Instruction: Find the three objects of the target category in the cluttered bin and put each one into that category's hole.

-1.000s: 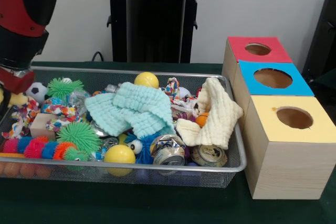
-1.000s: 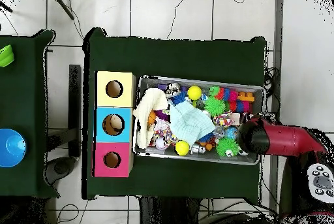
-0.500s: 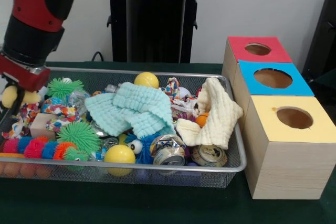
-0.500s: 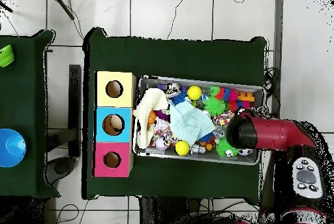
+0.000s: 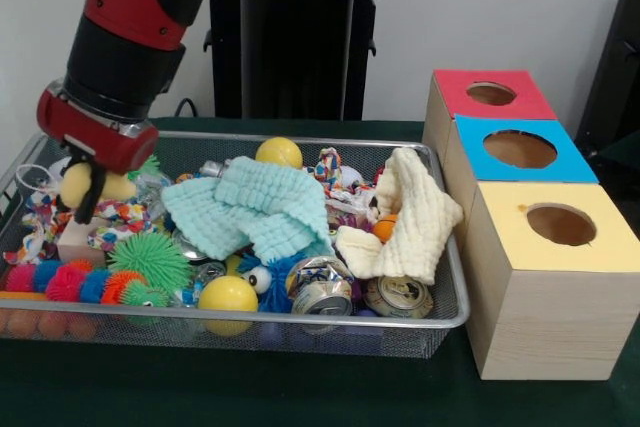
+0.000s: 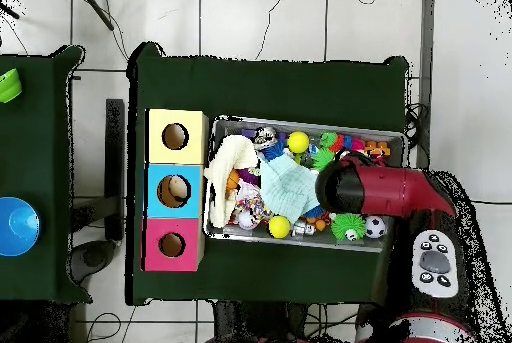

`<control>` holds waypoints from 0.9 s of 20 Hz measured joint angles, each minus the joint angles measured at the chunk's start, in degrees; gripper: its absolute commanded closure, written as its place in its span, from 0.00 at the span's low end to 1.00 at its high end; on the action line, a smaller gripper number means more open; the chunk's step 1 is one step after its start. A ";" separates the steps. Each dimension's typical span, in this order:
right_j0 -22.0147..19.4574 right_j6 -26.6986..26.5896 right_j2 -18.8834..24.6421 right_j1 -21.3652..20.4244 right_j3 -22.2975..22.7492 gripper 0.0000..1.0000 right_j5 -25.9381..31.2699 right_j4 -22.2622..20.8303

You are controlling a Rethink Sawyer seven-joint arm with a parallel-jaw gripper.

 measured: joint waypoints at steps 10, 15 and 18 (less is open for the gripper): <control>-3.11 0.00 0.95 -4.27 6.26 1.00 3.21 9.13; -4.75 -0.01 1.83 -6.08 9.17 1.00 5.65 12.09; -6.73 -0.01 4.08 -7.56 11.92 1.00 6.53 14.82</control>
